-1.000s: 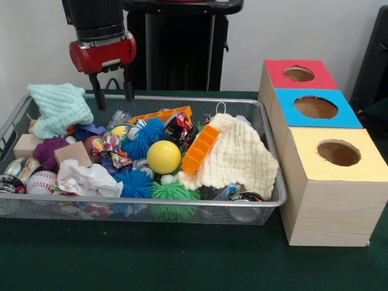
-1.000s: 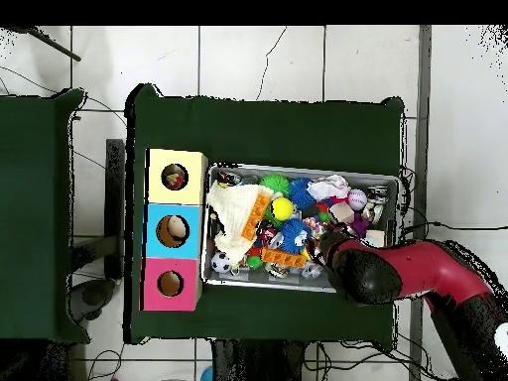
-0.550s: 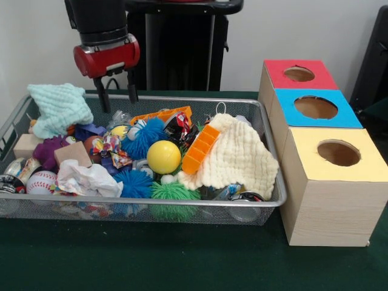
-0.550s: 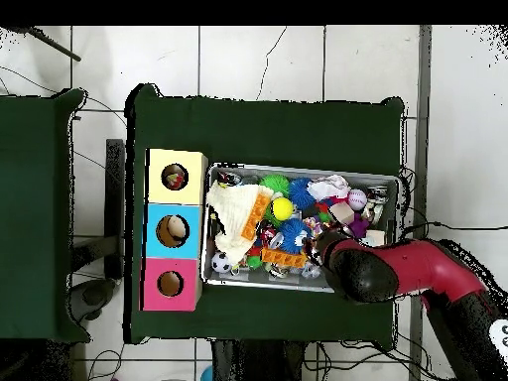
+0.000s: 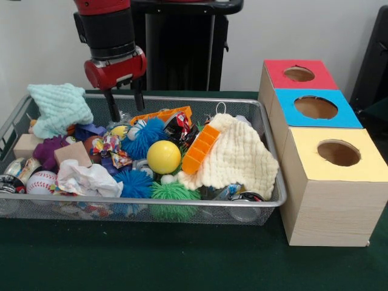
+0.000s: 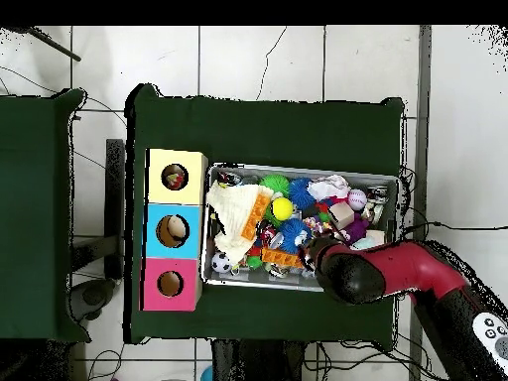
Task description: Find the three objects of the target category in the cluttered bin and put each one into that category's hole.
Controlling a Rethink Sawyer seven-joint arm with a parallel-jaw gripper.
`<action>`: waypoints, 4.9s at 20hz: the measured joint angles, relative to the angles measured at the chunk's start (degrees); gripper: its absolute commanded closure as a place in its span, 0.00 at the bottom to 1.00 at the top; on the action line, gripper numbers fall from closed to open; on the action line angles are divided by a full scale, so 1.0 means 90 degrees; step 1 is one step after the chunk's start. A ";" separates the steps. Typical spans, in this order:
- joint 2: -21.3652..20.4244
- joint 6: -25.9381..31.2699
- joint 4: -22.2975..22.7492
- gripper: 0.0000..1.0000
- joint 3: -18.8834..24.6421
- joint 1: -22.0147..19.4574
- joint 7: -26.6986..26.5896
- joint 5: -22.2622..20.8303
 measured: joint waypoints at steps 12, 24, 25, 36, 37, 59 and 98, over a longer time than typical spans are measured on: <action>0.0357 0.0001 -0.0068 0.00 -0.0002 -0.0247 0.0000 -0.0034; 0.0377 0.0001 -0.0313 0.00 -0.0001 -0.0265 0.0000 -0.0026; 0.0378 0.0001 -0.0324 0.00 -0.0002 -0.0262 0.0000 -0.0027; 0.0378 0.0001 -0.0365 0.00 -0.0002 -0.0185 0.0000 -0.0027; 0.0379 0.0001 -0.0366 0.00 -0.0002 -0.0176 0.0000 -0.0027; 0.0382 0.0011 -0.1220 0.00 -0.0003 0.0165 0.0000 -0.0034; 0.0335 0.0011 -0.1346 0.00 -0.0046 0.0217 0.0000 -0.0093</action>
